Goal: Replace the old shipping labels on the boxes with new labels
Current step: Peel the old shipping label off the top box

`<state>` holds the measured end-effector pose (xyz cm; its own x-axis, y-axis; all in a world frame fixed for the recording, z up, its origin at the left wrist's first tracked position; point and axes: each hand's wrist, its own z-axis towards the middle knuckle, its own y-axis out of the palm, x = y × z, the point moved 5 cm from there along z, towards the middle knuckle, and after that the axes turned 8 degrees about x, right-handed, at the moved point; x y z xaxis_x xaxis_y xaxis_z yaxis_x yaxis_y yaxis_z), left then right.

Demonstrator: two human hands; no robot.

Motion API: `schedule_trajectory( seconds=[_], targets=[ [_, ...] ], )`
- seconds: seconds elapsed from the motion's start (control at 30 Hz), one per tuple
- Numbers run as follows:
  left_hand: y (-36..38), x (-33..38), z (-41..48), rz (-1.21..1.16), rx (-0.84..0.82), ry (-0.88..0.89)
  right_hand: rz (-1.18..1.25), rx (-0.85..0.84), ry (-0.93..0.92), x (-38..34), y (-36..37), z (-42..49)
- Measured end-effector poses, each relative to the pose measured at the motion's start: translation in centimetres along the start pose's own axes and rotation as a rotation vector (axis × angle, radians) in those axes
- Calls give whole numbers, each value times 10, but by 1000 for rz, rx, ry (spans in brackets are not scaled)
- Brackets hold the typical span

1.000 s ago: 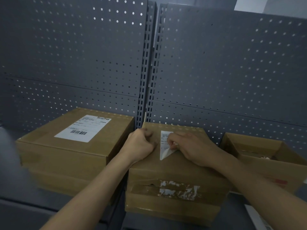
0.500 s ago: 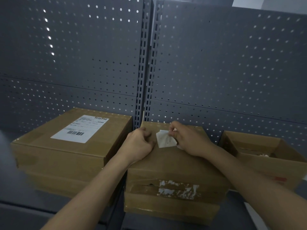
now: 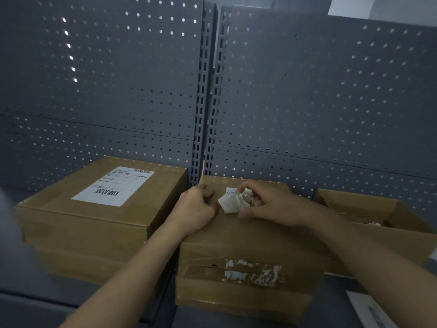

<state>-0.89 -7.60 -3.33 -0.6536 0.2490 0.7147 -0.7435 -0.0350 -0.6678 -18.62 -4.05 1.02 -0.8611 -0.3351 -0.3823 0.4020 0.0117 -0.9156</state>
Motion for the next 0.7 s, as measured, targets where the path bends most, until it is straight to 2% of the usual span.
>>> schedule_trajectory(
  seconds=[0.1, 0.27, 0.4, 0.6, 0.7],
  targets=[
    [0, 0, 0, 4, 7, 10, -137, 97, -29, -1, 3, 8],
    [1, -1, 1, -3, -10, 34, -28, 205, 8, 5, 6, 16],
    [3, -3, 2, 29, -3, 26, 136, 363, 104, 15, 1, 20],
    [3, -2, 3, 31, -6, 11, 347, 465, 186, 25, 1, 28],
    [3, -2, 3, 34, -10, 15, 306, 513, 216, 29, 2, 30]
  ],
)
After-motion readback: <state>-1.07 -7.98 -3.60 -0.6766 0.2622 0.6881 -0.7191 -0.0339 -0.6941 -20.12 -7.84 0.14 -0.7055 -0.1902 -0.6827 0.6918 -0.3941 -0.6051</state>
